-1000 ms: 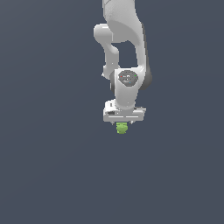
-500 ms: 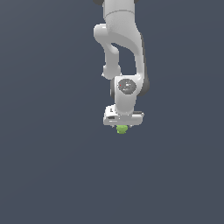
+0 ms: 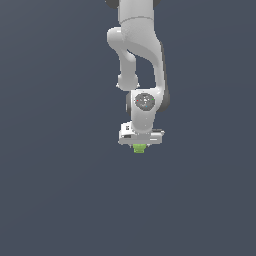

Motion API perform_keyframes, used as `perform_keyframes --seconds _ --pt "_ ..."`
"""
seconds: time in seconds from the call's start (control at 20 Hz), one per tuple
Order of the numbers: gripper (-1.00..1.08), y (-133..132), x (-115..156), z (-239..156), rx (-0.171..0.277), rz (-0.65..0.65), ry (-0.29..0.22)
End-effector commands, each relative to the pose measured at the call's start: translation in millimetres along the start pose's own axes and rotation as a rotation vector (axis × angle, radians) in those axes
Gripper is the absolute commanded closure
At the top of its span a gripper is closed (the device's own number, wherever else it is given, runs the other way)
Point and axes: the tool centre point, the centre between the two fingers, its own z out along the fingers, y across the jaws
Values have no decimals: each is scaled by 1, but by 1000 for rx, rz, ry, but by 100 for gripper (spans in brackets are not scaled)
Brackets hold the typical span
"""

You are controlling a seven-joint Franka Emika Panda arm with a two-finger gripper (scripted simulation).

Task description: Pick up the object and move it to a goal position.

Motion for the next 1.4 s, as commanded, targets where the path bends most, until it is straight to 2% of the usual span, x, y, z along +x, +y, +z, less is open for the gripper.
perform_keyframes --seconds 0.0,0.4,0.65,1.35 --pt "108 0 0 1 0 0 -1" --pt "108 2 -1 -1 0 0 0" --pt "108 18 -9 -6 0 0 0" --pt "108 114 -59 -39 0 0 0"
